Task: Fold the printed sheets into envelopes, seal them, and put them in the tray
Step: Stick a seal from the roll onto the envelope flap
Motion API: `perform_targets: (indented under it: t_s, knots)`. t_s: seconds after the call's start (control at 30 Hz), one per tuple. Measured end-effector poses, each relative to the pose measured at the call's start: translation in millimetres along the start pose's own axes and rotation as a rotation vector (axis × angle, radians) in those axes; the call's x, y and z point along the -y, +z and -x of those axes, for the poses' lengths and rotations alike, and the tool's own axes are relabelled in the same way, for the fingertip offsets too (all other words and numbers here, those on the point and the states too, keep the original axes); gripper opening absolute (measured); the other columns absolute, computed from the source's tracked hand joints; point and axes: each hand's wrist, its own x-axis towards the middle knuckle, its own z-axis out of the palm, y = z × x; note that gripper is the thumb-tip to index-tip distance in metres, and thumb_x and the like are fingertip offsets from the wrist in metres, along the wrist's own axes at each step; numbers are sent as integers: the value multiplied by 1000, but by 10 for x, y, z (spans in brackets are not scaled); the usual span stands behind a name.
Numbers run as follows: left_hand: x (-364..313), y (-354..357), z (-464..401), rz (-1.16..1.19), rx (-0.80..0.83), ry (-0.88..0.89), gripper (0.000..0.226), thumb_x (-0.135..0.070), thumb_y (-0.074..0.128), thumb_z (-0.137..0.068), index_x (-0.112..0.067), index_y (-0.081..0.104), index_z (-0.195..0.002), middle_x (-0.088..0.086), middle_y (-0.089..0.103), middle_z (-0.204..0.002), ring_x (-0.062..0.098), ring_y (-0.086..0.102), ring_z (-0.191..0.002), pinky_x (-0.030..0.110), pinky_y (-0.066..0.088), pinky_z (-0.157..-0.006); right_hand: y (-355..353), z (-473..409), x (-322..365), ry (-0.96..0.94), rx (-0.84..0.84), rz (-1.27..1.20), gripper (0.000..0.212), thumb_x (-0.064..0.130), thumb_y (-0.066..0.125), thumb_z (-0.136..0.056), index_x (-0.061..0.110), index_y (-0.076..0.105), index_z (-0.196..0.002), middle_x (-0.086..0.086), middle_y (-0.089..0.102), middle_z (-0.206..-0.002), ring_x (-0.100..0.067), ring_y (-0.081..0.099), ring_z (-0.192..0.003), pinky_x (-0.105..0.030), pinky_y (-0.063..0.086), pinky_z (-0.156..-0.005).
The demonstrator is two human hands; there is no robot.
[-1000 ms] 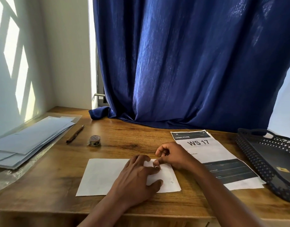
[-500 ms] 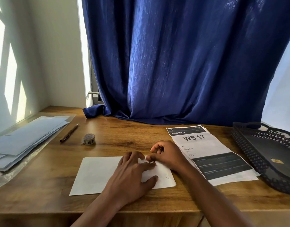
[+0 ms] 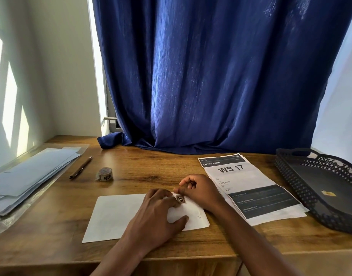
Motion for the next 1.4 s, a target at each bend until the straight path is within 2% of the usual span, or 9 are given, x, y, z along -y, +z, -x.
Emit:
perform_targets:
  t_s: [0.2,0.37,0.5,0.7,0.87,1.03,1.13,1.27,1.4]
  knots:
    - [7,5,-13,-7,-16,13,59,-72,56,-82,-36,67,-126,-21,54,-132,2,35,-129,18,38,-102,44,-14,-9,16,-12,47,63,81,73,-47,34,72,-89,10,64,-76,-3,57,-67,-28,49,-63]
    - [-10,5,-17,8,-11,-18,55,-76,55,-77,-38,64,-116,-24,52,-126,1,37,-126,16,39,-98,29,-2,-2,28,-44,26,26,53,81,-77,30,73,-86,9,70,-78,-3,63,-71,-29,54,-68]
    - [-30,-27,-17,46,-14,-102,58,-79,58,-76,-46,38,-119,-29,38,-122,0,37,-121,17,38,-91,-54,31,18,9,-12,-61,20,48,67,-95,30,74,-95,18,73,-88,10,63,-86,-15,44,-69]
    - [17,-43,-15,71,-120,-153,83,-66,59,-89,-33,18,-153,-11,35,-158,10,33,-144,31,30,-121,-163,57,63,16,33,-98,20,34,56,-103,39,74,-97,35,70,-97,17,60,-97,-16,47,-83]
    - [32,-41,-25,95,-65,-154,105,-65,69,-81,-34,2,-156,-8,24,-164,13,26,-149,31,25,-124,-174,-18,268,-74,235,85,22,30,55,-103,36,72,-114,19,71,-117,4,63,-109,-31,52,-101]
    - [30,-54,-23,165,-55,-149,117,-66,72,-72,-44,-10,-153,-8,23,-163,13,28,-148,27,28,-120,-101,-121,547,-139,384,196,32,41,64,-97,34,67,-128,11,68,-125,-2,60,-103,-21,49,-81]
    - [19,-62,-9,165,-45,-111,117,-66,72,-72,-49,-12,-150,-13,22,-160,10,28,-145,24,28,-117,-115,-200,671,-97,509,261,30,47,70,-91,32,72,-117,14,68,-110,-6,59,-95,-25,46,-74]
    - [-2,-81,2,129,-40,-15,112,-68,67,-72,-47,-6,-153,-15,19,-159,9,21,-147,30,28,-121,-183,-249,768,-81,639,240,21,35,78,-88,20,75,-102,15,70,-82,4,62,-69,-20,46,-66]
    - [-35,-87,4,89,-69,63,109,-72,66,-72,-50,-5,-151,-21,14,-158,7,16,-147,23,18,-118,-302,-234,789,5,735,229,37,38,79,-86,11,72,-111,1,76,-97,-15,70,-86,-33,56,-77]
